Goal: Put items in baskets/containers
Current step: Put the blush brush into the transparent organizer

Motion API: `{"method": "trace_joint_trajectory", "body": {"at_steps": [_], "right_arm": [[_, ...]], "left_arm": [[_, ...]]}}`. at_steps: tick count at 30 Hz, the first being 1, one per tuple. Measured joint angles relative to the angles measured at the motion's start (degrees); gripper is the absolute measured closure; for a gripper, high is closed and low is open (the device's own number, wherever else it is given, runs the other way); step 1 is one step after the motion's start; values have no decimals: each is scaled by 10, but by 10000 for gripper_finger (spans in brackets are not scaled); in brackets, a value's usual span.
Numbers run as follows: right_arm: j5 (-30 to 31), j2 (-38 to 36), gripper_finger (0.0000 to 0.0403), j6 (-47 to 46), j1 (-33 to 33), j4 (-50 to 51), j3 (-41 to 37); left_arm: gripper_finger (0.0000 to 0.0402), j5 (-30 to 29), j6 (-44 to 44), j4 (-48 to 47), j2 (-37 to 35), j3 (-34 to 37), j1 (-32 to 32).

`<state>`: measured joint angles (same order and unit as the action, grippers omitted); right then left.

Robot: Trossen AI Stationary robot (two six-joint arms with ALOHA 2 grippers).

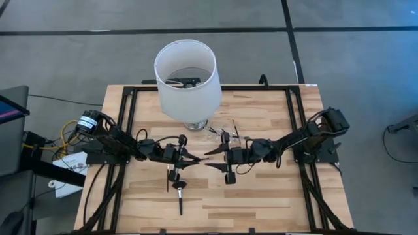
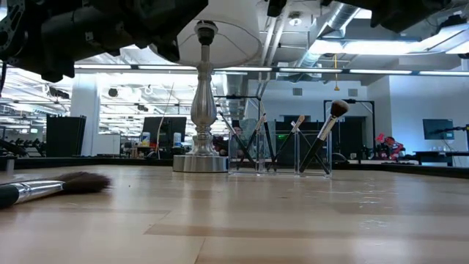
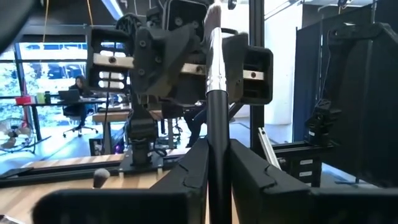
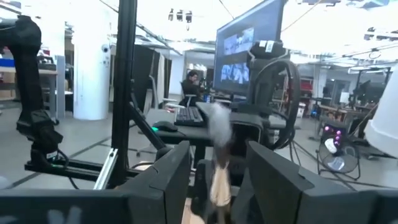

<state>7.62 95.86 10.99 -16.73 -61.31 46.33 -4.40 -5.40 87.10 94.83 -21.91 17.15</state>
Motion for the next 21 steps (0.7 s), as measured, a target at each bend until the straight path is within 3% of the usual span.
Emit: {"method": "trace_joint_trajectory", "body": {"at_steps": [7, 17, 21], "right_arm": [[-1, 0, 278, -1, 4, 8, 0], [-4, 0, 386, -33, 15, 4, 0], [-3, 0, 383, -36, 15, 6, 0]], "left_arm": [[356, 0, -2, 4, 0, 0, 0], [351, -10, 0, 4, 0, 0, 0], [329, -16, -2, 4, 0, 0, 0]]}}
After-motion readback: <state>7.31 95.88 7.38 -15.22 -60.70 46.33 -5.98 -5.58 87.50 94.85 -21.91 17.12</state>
